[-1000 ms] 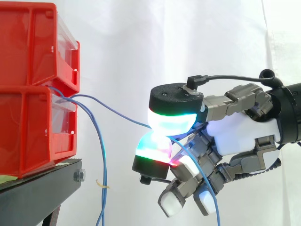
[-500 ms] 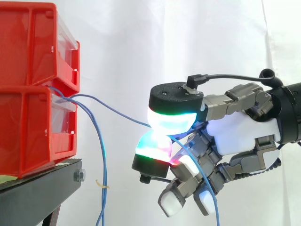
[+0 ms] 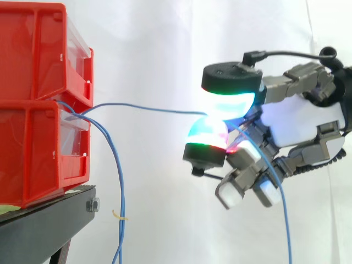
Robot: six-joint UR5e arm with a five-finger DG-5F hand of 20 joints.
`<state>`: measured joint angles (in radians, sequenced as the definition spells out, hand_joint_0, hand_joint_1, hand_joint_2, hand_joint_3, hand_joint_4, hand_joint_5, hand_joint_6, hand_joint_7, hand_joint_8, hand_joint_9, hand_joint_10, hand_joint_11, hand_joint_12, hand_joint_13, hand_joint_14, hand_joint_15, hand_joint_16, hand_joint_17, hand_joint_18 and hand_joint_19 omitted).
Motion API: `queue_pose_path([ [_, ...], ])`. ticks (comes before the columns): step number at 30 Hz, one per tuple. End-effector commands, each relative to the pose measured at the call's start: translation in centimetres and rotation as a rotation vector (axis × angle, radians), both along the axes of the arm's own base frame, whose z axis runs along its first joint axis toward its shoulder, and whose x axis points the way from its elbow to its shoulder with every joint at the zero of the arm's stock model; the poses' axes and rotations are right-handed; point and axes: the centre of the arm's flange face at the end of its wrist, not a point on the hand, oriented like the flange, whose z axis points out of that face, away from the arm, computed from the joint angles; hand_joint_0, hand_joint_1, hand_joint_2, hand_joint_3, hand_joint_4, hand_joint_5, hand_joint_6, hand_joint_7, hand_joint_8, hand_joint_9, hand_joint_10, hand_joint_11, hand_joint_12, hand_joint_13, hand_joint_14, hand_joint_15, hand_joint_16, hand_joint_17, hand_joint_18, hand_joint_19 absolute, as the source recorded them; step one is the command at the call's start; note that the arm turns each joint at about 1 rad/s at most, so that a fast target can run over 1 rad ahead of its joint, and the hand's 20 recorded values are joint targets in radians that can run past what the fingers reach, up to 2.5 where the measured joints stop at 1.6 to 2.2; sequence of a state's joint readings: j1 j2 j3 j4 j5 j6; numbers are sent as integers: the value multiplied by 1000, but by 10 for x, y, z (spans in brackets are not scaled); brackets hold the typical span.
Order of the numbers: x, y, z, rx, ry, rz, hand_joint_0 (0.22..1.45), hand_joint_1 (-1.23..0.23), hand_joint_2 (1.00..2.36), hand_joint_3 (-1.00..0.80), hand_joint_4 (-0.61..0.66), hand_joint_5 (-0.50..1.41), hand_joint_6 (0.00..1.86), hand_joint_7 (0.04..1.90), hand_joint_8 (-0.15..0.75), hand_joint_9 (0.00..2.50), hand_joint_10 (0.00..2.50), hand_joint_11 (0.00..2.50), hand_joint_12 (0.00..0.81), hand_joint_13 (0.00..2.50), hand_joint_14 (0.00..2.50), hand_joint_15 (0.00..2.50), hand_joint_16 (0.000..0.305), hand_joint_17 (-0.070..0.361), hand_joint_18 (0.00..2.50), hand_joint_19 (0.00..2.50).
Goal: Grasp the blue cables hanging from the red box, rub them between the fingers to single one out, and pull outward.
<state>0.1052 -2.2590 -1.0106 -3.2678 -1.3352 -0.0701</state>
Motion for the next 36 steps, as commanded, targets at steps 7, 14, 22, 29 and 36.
queue_pose_path([
  [7, -12, -7, 31, -42, -14, 73, 628, -828, 1018, -212, 162, -113, 897, 1191, 385, 1121, 15, 771, 418, 837, 15, 480, 59, 133, 1024, 570],
  [14, -25, -18, 24, -40, 5, 99, 630, -826, 1017, -217, 162, -113, 898, 1188, 387, 1116, 15, 770, 418, 836, 13, 477, 59, 134, 1024, 559],
  [22, -65, -26, 1, -28, -142, 61, 630, -825, 1017, -217, 162, -113, 899, 1185, 385, 1115, 17, 763, 419, 834, 14, 479, 59, 134, 1024, 560],
  [29, -75, -26, -14, 32, -216, -7, 631, -825, 1017, -219, 163, -113, 900, 1180, 385, 1114, 16, 760, 419, 831, 15, 472, 59, 134, 1022, 561],
  [36, -76, -25, -15, 13, -205, -20, 631, -825, 1017, -219, 158, -114, 900, 1182, 386, 1111, 16, 766, 419, 832, 15, 466, 59, 134, 1021, 570],
])
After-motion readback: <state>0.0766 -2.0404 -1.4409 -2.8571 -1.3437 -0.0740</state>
